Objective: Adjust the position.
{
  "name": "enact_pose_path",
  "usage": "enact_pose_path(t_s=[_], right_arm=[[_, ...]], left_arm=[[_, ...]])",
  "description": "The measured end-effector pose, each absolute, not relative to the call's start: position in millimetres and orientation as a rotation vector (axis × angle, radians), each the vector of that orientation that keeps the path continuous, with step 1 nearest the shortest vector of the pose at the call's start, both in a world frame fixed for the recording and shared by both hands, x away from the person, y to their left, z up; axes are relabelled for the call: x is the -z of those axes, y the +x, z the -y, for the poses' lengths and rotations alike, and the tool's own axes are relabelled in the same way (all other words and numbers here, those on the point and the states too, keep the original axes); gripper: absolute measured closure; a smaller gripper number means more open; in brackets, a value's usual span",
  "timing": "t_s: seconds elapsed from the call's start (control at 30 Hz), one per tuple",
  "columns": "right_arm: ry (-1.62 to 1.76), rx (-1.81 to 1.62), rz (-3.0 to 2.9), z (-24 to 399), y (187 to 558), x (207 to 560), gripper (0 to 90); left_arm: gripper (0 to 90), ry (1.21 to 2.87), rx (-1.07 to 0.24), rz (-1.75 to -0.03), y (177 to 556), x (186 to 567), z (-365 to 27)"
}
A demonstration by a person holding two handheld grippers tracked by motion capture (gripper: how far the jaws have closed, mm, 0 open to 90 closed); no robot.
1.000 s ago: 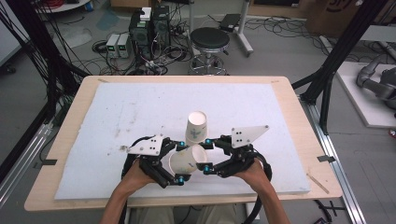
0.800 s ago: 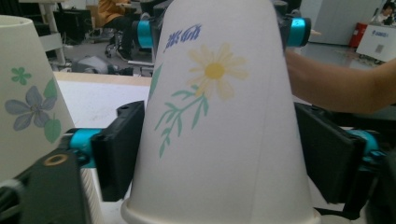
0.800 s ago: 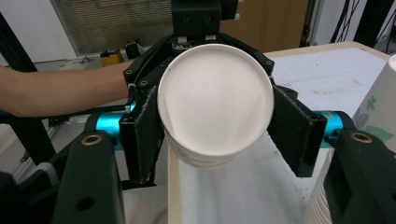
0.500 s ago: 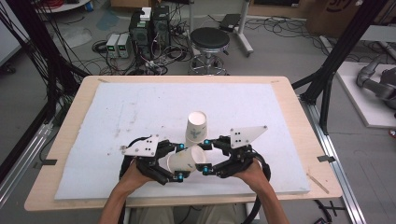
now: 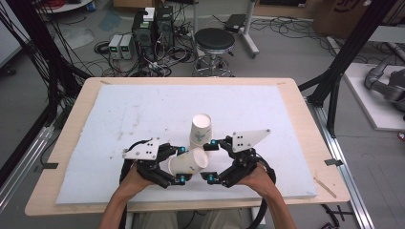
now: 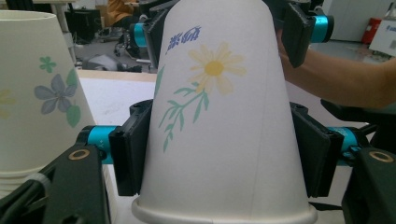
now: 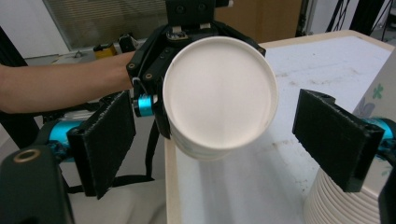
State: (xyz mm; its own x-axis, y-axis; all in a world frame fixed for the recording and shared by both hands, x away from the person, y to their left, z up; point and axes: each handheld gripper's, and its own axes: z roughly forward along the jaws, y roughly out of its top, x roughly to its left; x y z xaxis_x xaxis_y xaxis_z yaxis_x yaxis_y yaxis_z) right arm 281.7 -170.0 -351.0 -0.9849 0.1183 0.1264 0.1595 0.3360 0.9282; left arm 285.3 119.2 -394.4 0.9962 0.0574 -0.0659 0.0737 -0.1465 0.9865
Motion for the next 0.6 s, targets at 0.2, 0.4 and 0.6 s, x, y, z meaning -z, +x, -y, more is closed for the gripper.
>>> enact_pose_path(t_s=[0.2,0.4,0.6], right_arm=[[-0.263,1.676,2.644,170.4,276.9,340.5,13.6],[-0.201,1.439,2.804,160.5,275.8,334.7,13.6],[-0.164,1.138,2.965,150.9,279.1,330.0,13.6]], left_arm=[[31.0,1.889,0.006,-0.097,283.1,378.0,-120.0],[31.0,2.118,0.021,-0.070,283.5,357.1,-110.9],[31.1,2.290,0.002,-0.051,283.8,343.8,-100.3]])
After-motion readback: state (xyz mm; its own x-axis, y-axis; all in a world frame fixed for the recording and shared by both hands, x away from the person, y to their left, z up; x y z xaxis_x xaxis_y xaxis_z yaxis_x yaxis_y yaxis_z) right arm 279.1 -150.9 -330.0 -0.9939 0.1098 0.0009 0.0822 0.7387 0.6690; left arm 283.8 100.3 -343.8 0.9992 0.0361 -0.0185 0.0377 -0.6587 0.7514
